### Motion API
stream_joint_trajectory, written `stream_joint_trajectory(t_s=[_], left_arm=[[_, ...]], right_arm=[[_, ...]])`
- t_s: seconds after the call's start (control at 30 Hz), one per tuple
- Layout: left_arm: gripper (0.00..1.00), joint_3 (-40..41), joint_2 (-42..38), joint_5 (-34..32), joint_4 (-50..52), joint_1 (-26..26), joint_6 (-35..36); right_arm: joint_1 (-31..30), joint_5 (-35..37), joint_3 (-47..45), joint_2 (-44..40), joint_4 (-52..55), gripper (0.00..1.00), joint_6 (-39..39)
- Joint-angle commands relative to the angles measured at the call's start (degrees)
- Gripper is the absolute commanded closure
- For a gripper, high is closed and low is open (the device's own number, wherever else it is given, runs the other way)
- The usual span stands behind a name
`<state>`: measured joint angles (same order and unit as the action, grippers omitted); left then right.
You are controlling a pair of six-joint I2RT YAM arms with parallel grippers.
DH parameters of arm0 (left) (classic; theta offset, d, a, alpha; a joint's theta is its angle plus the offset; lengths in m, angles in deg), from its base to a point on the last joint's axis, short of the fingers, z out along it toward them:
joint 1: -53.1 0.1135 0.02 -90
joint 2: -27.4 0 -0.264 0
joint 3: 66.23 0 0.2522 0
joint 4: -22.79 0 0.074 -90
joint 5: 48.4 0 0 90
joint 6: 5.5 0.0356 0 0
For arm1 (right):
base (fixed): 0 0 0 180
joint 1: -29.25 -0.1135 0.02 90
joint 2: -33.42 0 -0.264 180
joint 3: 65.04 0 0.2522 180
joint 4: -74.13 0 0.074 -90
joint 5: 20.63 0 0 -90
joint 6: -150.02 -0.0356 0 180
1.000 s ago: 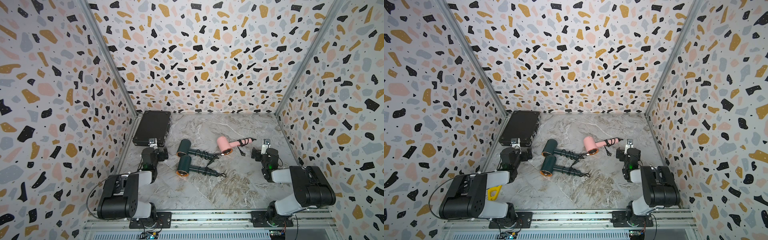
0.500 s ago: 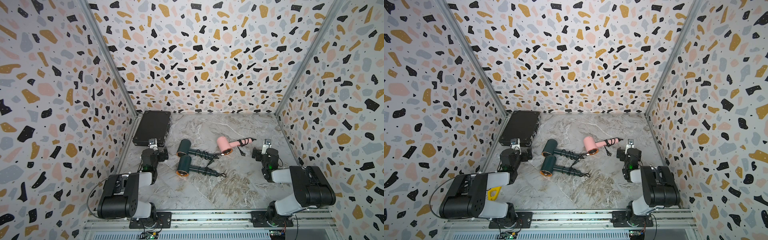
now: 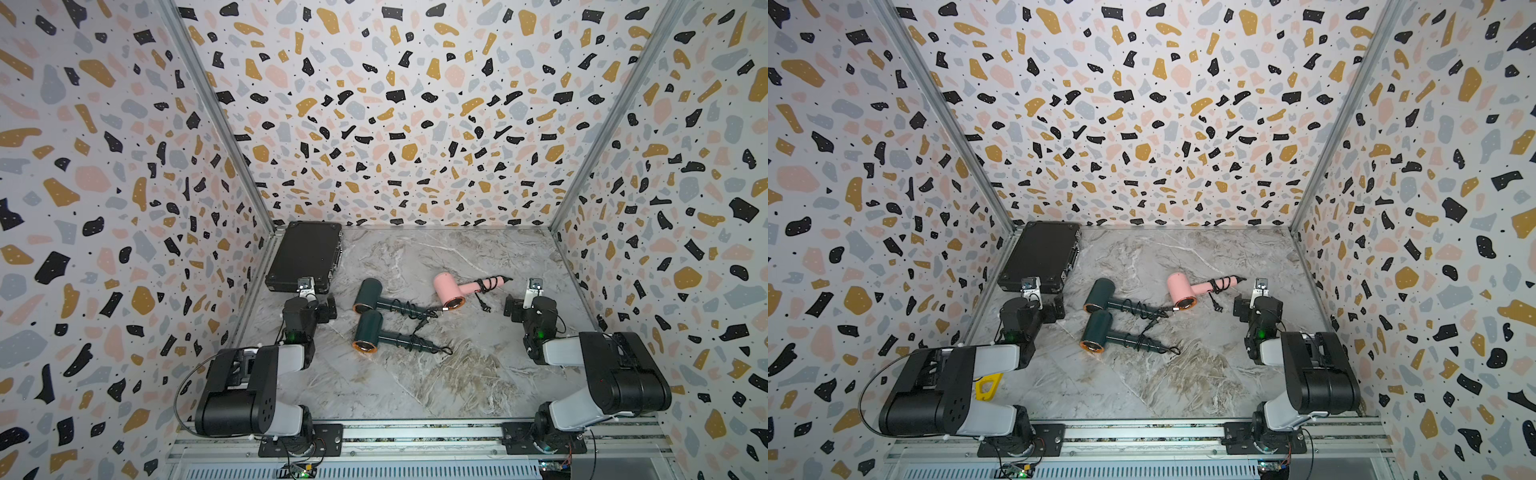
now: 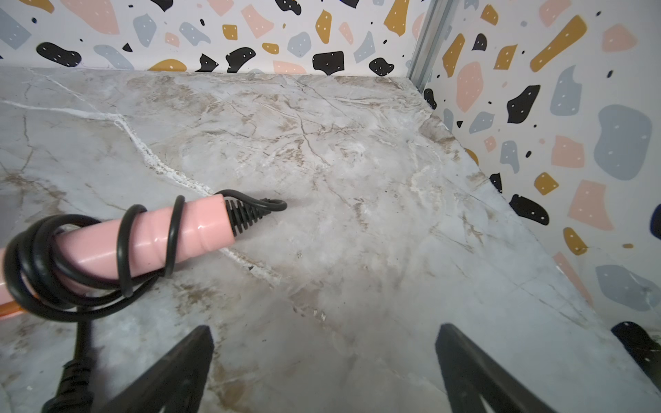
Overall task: Wrap the cord around the hair dryer
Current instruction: Reset both arms
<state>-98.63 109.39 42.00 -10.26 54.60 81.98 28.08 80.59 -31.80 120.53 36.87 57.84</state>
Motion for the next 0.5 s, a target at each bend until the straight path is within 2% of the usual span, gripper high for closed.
stream_joint_trajectory(t_s=[0.0,0.17,0.47], left_arm=[[0.01,0.42,0.66,2.59,-3.66,0.0,1.1],[0.01,0.13,0.84,3.35,-3.16,-0.05,1.3],[0.01,-0.2,0.97,0.95,-2.57,-0.79,1.62]], right_arm=[[0.2,0.78,0.09,-0.19,-0.74,0.0,-0.48],[0.19,0.81,0.09,-0.19,-0.74,0.0,-0.55],[0.18,0.81,0.12,-0.19,-0.74,0.0,-0.51]])
